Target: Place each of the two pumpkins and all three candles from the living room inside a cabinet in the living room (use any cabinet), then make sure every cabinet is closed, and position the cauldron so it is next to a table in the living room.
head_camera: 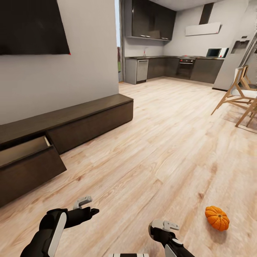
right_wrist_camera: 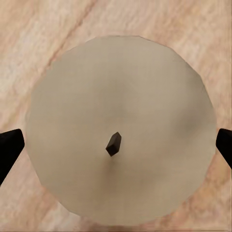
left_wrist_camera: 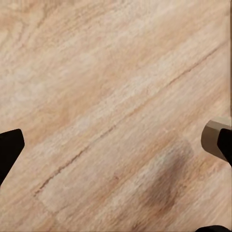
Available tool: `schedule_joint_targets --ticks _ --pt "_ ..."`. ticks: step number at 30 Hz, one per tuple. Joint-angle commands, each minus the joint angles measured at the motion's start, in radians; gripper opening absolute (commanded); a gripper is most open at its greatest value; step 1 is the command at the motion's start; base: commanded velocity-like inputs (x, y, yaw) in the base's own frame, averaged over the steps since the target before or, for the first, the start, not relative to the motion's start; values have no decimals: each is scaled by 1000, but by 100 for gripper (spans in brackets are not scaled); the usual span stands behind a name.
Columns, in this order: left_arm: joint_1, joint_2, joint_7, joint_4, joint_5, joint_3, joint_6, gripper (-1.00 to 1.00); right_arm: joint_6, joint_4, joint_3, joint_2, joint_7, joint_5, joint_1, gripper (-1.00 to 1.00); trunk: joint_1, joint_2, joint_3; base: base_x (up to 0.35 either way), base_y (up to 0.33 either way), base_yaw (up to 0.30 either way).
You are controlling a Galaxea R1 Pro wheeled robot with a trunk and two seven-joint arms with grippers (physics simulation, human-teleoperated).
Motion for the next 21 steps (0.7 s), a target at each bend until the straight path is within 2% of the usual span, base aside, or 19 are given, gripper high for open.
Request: schedule_joint_targets --ticks 1,7,21 --pt "0 0 0 0 0 0 0 100 1 0 -1 -1 0 -1 1 -100 0 0 3 -160 0 62" --pt "0 -2 0 0 -2 -3 0 100 5 1 -1 -3 1 -4 6 -100 -3 2 20 -140 0 165" --pt "0 -4 0 0 -3 -9 0 100 -6 1 6 0 -12 6 7 -100 -57 100 48 -6 0 212"
